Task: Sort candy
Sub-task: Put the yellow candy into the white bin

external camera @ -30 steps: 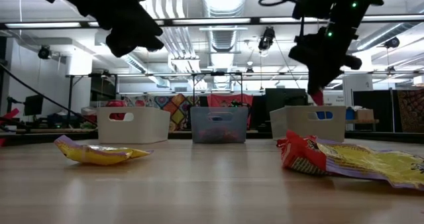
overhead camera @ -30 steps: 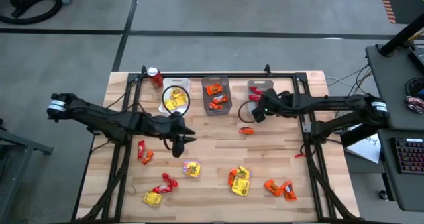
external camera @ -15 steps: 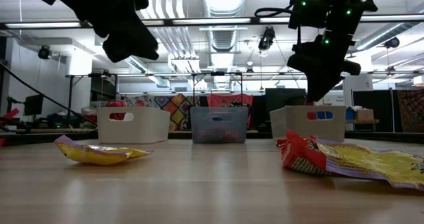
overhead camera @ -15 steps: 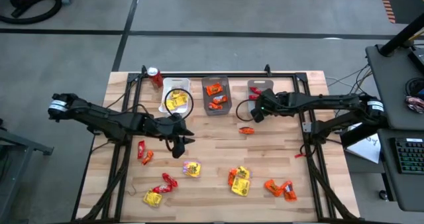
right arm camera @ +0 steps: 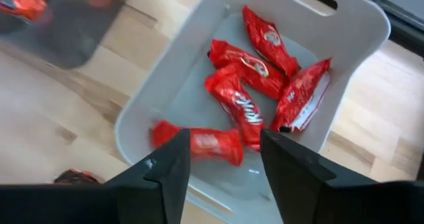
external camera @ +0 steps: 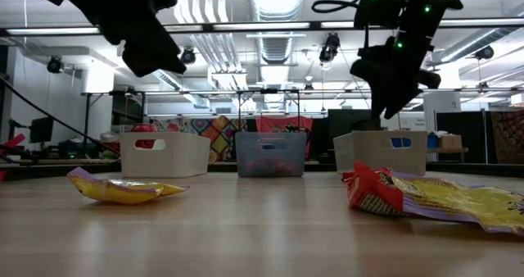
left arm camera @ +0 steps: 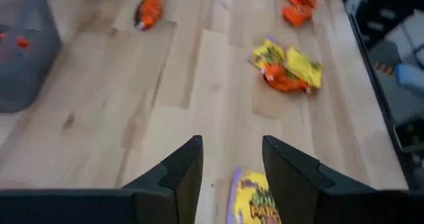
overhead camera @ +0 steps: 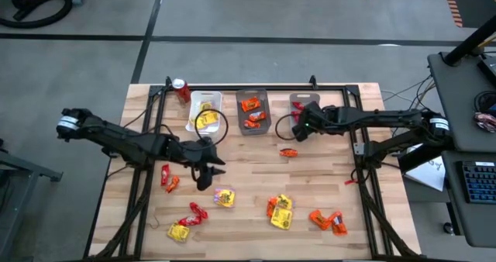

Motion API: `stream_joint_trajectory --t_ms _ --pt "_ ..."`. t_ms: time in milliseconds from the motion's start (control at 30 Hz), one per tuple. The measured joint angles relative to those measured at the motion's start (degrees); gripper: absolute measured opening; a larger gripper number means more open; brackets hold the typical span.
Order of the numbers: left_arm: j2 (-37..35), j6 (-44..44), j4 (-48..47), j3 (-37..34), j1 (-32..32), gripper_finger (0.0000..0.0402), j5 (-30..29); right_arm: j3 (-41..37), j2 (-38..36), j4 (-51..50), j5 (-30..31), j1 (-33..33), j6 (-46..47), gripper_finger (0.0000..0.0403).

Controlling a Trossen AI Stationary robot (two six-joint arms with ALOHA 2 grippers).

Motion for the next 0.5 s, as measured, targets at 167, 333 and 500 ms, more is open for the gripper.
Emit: stream_joint_trajectory --t_ms 167,333,500 --pt "0.02 2.59 -0.46 -0.38 -3.69 0.0169 -0.02 1.99 -0.38 0.0 -0.06 1.08 -1.75 0.0179" --pt "2.2 6.85 -0.23 -0.38 -8.69 0.0204 -0.17 4.12 -0.75 0.09 -0.08 3.93 -3.24 0.0173" --pt "8.44 7.55 1.56 -0.38 -13.2 0.0223 -3.21 5.34 -0.75 0.39 -0.03 6.99 -3.45 0.0171"
